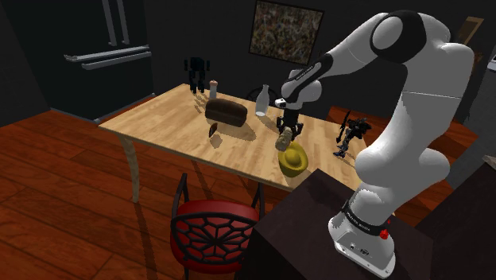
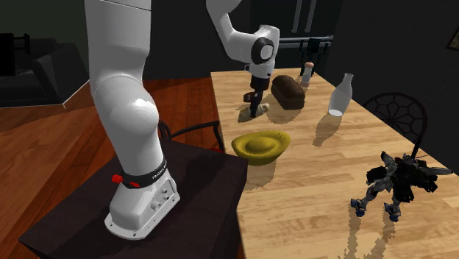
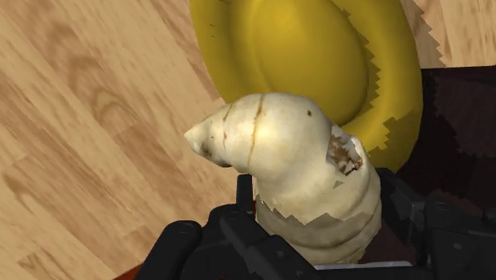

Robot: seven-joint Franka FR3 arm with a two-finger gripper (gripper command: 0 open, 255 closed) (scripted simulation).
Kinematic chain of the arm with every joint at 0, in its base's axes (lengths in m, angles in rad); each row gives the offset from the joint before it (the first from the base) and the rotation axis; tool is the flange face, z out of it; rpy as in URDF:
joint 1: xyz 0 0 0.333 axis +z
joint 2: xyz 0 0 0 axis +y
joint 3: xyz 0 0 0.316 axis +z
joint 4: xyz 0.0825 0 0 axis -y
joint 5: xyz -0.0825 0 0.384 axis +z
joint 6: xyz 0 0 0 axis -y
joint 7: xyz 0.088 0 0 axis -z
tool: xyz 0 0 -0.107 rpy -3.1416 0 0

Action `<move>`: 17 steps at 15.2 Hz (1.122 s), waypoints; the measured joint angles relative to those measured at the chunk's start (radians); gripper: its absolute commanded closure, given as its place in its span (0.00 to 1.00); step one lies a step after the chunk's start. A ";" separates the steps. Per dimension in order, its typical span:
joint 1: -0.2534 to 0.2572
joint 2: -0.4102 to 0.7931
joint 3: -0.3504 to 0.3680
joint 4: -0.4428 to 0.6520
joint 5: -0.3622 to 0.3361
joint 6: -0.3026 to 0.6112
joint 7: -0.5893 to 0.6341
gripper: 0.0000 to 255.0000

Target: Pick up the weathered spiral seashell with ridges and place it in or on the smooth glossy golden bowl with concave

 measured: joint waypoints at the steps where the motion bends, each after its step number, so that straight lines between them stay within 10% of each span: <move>1: -0.012 -0.007 -0.007 -0.012 -0.001 0.007 -0.018 1.00; 17: -0.087 0.060 -0.069 -0.084 -0.033 0.148 -0.124 1.00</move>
